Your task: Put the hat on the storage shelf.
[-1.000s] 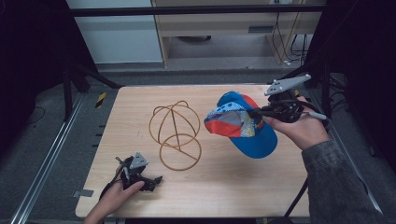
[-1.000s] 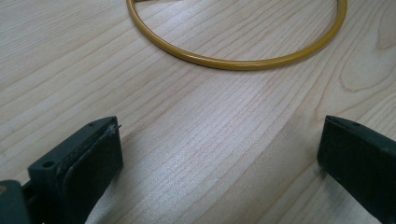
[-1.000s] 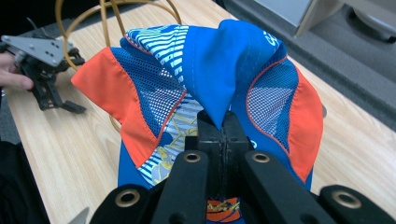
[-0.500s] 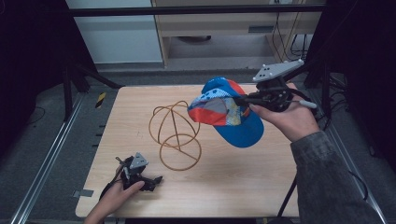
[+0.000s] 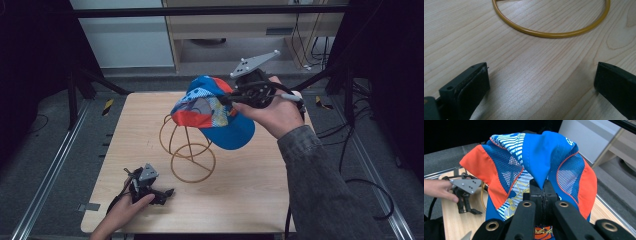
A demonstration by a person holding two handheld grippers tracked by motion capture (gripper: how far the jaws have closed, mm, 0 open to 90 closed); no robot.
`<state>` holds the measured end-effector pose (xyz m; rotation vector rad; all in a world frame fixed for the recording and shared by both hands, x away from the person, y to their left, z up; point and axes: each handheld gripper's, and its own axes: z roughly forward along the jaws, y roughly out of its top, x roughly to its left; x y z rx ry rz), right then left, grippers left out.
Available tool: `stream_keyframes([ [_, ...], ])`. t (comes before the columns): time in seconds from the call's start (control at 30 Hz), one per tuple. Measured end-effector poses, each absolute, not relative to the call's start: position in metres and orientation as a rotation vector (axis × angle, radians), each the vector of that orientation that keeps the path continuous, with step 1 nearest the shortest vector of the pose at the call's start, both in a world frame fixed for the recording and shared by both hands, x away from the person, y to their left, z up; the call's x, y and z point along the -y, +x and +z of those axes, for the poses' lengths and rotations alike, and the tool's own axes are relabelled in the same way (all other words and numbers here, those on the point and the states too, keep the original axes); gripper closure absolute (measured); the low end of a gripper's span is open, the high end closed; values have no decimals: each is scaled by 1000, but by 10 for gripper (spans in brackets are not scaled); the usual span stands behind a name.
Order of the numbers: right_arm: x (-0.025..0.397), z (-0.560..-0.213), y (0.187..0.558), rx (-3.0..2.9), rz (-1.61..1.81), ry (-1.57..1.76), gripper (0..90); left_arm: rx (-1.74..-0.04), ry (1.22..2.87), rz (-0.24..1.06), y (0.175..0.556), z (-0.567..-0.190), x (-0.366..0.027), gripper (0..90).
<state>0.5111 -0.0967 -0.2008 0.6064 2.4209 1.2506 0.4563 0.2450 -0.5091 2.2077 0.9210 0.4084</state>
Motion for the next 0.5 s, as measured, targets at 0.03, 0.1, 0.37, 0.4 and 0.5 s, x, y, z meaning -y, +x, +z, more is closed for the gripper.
stream_keyframes([
  [0.03, 97, -201, 511, -2421, 1251, 606, 898, -921, 2208, 408, 456, -509, -245, 0],
  [0.1, 87, -201, 514, -2429, 1245, 592, 899, -921, 2208, 409, 456, -509, -245, 0],
  [0.37, 68, -202, 524, -2445, 1237, 569, 899, -923, 2205, 409, 456, -509, -245, 0],
  [0.4, 66, -202, 524, -2447, 1235, 569, 898, -923, 2205, 409, 456, -509, -245, 0],
  [0.5, 58, -201, 527, -2453, 1227, 558, 898, -923, 2205, 409, 456, -509, -245, 0],
])
